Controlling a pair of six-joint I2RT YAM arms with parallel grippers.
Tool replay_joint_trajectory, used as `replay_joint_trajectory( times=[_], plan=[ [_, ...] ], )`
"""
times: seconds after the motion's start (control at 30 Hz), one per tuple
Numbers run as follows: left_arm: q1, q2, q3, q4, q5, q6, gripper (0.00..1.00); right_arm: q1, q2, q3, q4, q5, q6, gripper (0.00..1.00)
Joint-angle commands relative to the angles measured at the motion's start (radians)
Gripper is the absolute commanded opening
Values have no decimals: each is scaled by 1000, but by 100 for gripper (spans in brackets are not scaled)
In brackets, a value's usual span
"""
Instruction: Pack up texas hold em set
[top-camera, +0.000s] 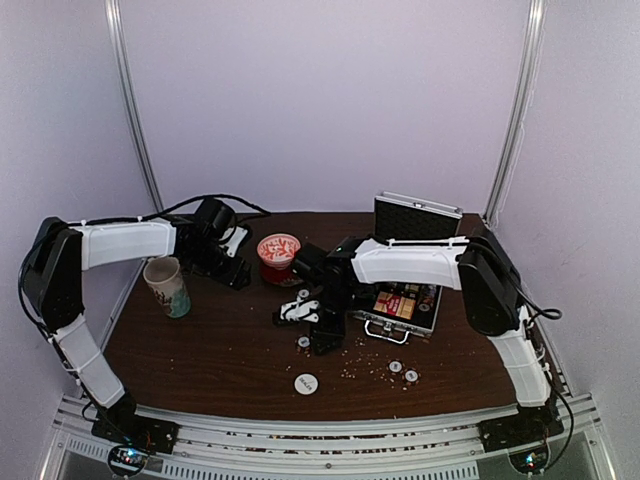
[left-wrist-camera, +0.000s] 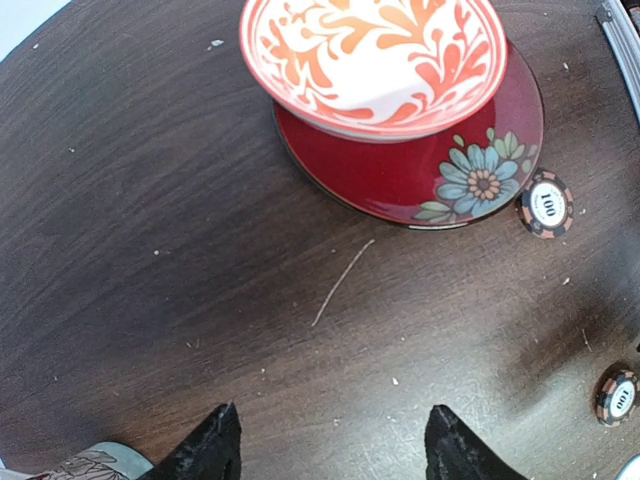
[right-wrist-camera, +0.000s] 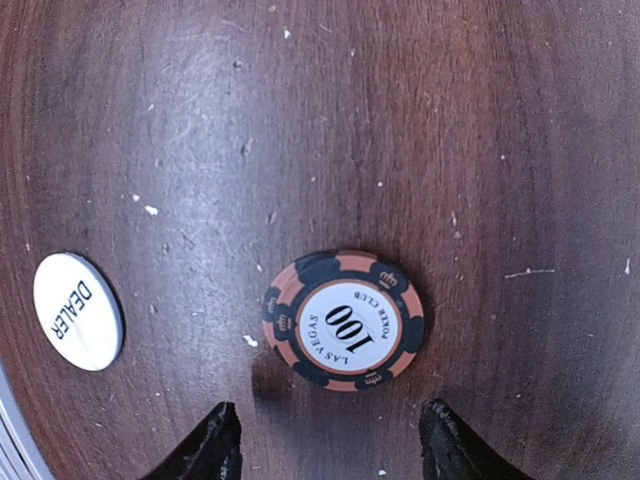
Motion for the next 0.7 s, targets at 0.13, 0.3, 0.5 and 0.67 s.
replay_joint_trajectory(
  times=[0.13, 0.3, 0.5, 0.67],
  plan=[
    [17, -26, -5, 45, 32, 9, 64, 32, 61, 88, -24, -7, 16, 60],
    [16, -22, -6, 45, 42, 8, 63, 35, 85, 114, -26, -7, 24, 59],
    [16, -22, -5, 45, 43, 11, 63, 37, 92, 116, -18, -11, 36, 57],
    [17, -23, -5, 44, 43, 11, 63, 39, 114, 145, -11, 10, 58, 57]
  ],
)
